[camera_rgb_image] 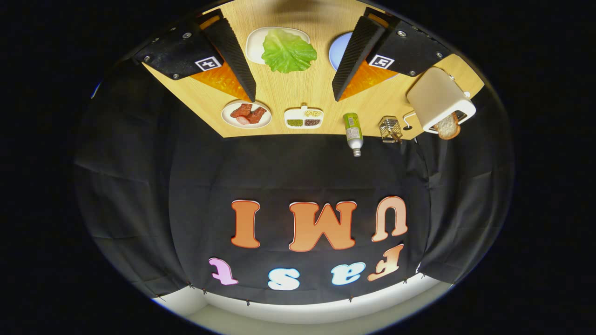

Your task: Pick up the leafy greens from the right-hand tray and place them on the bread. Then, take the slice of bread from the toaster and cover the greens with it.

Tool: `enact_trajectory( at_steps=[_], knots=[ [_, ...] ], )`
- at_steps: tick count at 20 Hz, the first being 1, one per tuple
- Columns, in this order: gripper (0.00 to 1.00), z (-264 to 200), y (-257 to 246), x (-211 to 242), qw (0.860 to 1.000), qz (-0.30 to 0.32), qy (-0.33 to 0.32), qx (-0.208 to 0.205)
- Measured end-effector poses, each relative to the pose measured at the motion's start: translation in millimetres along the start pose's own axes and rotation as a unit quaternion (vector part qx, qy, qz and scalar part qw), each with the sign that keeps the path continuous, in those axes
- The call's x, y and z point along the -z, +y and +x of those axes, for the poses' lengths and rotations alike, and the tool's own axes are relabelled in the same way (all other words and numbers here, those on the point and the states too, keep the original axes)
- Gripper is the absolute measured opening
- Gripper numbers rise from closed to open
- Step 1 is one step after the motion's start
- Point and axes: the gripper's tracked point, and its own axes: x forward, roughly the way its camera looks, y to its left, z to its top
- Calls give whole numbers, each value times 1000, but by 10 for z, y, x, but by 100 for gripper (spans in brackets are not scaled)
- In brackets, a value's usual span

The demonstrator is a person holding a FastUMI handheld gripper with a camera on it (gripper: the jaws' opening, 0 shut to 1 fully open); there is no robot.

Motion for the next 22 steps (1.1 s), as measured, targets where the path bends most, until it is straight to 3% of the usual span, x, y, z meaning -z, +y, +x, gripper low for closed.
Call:
enact_trajectory(
  at_steps=[16, 22],
  knots=[
    [99, 706, -119, 1418, 986, -11, 165, -37],
    [99, 787, -155, 1693, 979, -25, 200, -41]
  ],
)
